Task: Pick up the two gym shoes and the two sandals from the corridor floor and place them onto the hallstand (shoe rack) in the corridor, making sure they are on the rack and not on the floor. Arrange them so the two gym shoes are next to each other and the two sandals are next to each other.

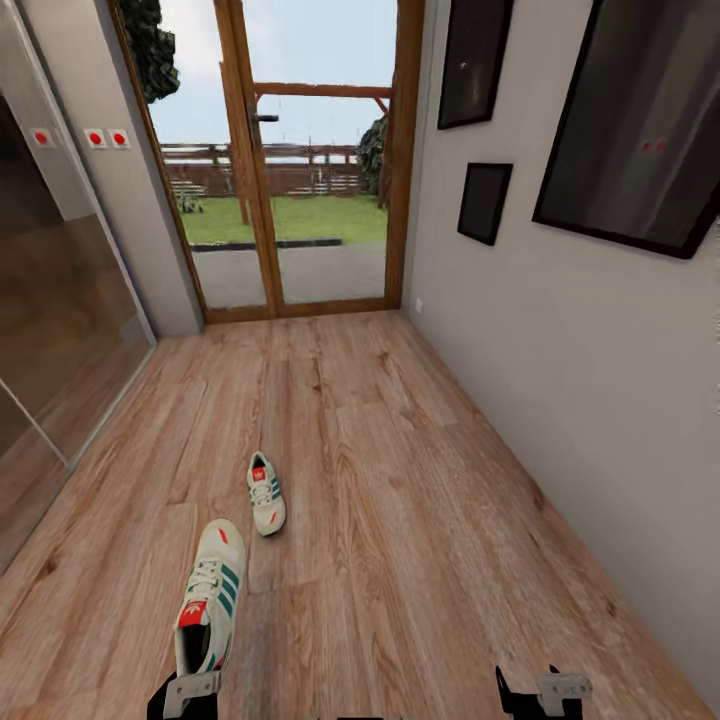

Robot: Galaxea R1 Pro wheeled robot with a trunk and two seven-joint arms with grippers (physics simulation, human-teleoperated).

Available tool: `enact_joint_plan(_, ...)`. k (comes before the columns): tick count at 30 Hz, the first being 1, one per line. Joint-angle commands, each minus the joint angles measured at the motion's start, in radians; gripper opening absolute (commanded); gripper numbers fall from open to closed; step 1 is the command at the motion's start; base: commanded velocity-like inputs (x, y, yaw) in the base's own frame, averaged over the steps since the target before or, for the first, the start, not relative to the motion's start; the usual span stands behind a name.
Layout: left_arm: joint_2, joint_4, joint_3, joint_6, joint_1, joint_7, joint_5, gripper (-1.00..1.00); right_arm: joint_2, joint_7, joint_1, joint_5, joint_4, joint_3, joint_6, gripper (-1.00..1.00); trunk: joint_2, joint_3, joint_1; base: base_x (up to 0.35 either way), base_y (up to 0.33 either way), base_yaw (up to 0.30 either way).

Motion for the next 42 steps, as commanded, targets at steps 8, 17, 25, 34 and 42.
enact_joint_plan(8, -0.001, 0.002, 0.006, -0.003, -0.001, -0.005, -0.004, -1.0, 0.001, 0.001, -0.001, 0.01, 0.001, -0.008, -0.003, 1.0, 0.035, 0.039, -0.021, 0.0, 0.0, 0.0)
enact_joint_plan(17, -0.001, 0.002, 0.006, -0.003, 0.0, -0.005, -0.004, -1.0, 0.001, 0.0, -0.001, 0.01, 0.001, -0.009, -0.003, 1.0, 0.098, 0.075, -0.055, 0.0, 0.0, 0.0)
enact_joint_plan(25, -0.001, 0.002, 0.007, -0.003, 0.0, -0.005, -0.004, -1.0, 0.002, -0.002, -0.001, 0.01, 0.001, -0.009, -0.003, 1.0, 0.154, 0.1, -0.086, 0.0, 0.0, 0.0)
enact_joint_plan(34, -0.001, 0.002, 0.006, -0.004, 0.0, -0.005, -0.004, -1.0, 0.003, -0.003, -0.001, 0.01, 0.001, -0.008, -0.003, 1.0, 0.161, 0.103, -0.09, 0.0, 0.0, 0.168)
enact_joint_plan(42, -0.002, 0.002, 0.006, -0.004, 0.0, -0.005, -0.004, -1.0, 0.003, -0.003, -0.001, 0.01, 0.001, -0.008, -0.003, 1.0, 0.161, 0.103, -0.09, 0.015, 0.0, 0.272)
